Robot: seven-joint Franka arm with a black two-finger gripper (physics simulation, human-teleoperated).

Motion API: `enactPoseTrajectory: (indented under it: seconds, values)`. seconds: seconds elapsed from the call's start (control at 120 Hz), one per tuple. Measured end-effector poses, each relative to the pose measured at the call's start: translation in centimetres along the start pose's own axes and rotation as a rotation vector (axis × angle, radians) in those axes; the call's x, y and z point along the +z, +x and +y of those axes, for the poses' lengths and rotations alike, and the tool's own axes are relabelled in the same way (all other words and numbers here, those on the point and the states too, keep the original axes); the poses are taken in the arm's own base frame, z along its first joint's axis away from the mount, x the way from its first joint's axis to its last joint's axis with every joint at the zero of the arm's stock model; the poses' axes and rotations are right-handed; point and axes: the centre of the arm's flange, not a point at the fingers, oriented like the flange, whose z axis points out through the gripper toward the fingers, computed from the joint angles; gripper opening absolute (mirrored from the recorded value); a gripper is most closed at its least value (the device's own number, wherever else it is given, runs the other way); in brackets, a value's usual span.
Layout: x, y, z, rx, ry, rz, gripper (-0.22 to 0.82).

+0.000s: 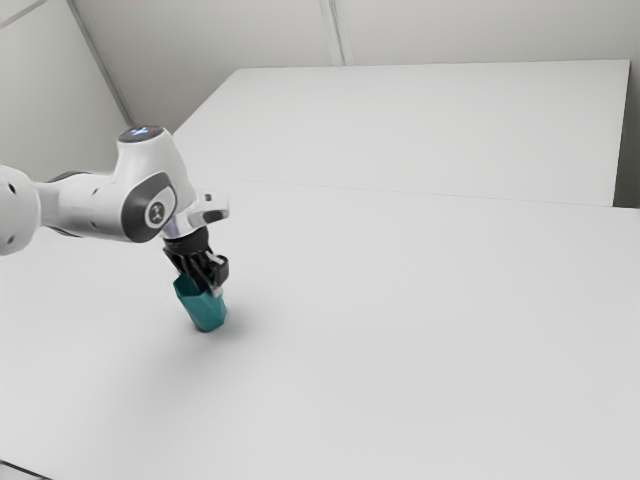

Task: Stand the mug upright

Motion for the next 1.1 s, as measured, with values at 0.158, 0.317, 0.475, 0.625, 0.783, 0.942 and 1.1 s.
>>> enactPoseTrajectory:
  seconds: [0.158, 0.317, 0.475, 0.625, 0.783, 0.942, 1.1]
  values:
    - [-0.7, 0.1, 0.9, -0.003, 0.003, 0.013, 0.37]
    - [-6.1, 1.7, 0.8, -0.014, 0.016, 0.079, 0.49]
    - [-12.3, 6.1, -1.1, -0.045, 0.002, 0.100, 0.55]
    - [-18.0, 9.9, -2.0, -0.052, -0.015, 0.115, 0.58]
    - [-21.6, 10.2, -1.4, -0.045, -0.022, 0.105, 0.59]
    - [-23.5, 9.4, -1.2, -0.046, -0.028, 0.074, 0.60]
    - [-23.5, 9.0, -1.1, -0.046, -0.035, 0.041, 0.60]
